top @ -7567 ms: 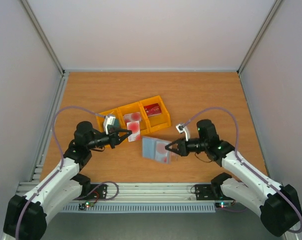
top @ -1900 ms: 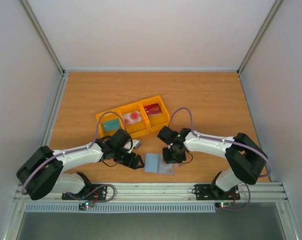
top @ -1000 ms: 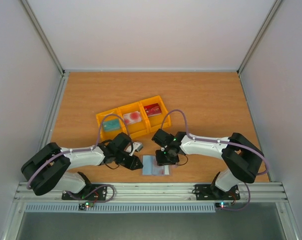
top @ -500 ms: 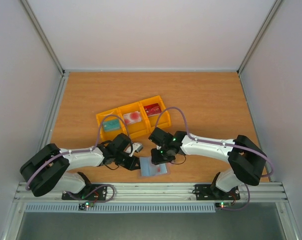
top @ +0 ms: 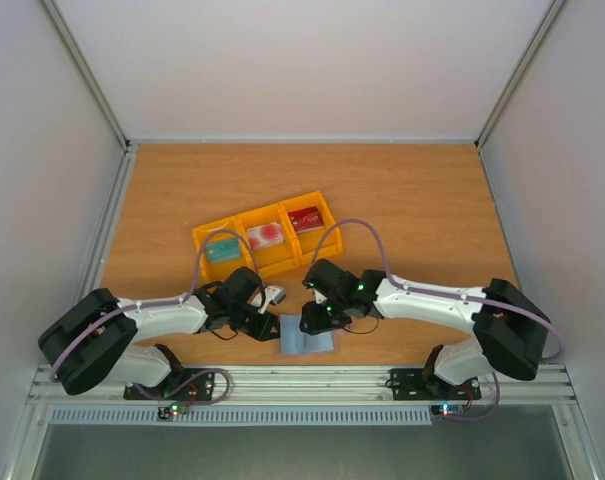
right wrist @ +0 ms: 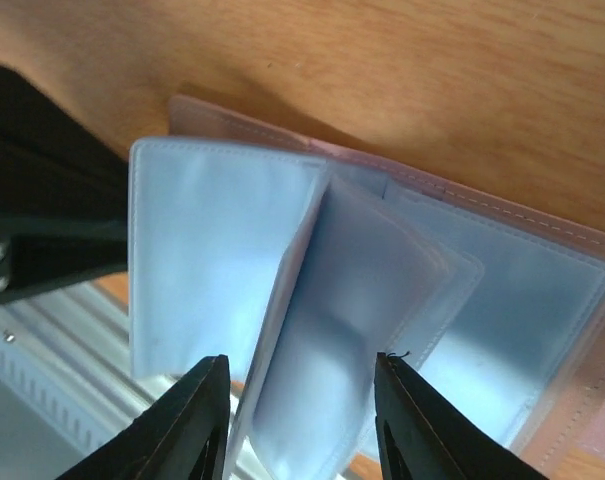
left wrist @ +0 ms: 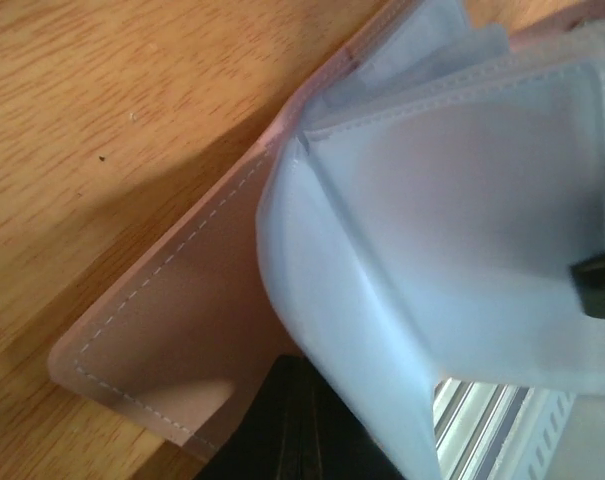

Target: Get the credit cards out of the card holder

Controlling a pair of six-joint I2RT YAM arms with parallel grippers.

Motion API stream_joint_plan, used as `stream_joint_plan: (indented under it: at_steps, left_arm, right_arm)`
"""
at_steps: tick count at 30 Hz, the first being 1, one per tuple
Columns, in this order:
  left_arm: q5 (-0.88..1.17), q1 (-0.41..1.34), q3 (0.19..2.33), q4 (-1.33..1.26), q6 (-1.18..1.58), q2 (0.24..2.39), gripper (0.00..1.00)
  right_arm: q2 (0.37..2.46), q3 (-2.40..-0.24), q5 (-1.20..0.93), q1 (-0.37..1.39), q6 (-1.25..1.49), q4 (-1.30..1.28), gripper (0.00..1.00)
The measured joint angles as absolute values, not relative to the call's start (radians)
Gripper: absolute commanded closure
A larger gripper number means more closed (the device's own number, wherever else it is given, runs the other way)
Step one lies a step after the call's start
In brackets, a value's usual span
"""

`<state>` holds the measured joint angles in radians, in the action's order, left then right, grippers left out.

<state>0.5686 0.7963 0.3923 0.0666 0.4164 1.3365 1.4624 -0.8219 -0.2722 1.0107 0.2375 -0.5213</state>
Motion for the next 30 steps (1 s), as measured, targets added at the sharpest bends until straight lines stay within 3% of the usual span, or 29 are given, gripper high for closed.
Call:
stream_joint_plan:
  at_steps: [5, 17, 21, 30]
  left_arm:
    - [0.569, 0.797, 0.39, 0.065, 0.416, 1.328, 1.0]
    - [0.569, 0.797, 0.39, 0.062, 0.419, 1.327, 1.0]
    - [0.569, 0.797, 0.39, 0.062, 0.419, 1.327, 1.0]
    - [0.568, 0.797, 0.384, 0.062, 0.419, 1.327, 1.0]
  right_arm:
    - [1.363, -0.731, -0.34, 0.992, 0.229, -0.459, 0.72]
    - [1.347, -0.649, -0.447, 0.955, 0.21, -0.316, 0.98]
    - [1.366, -0.644, -0.456, 0.952, 0.224, -0.275, 0.99]
    - [1.441, -0.648, -0.449, 0.952, 0.25, -0.236, 0.87]
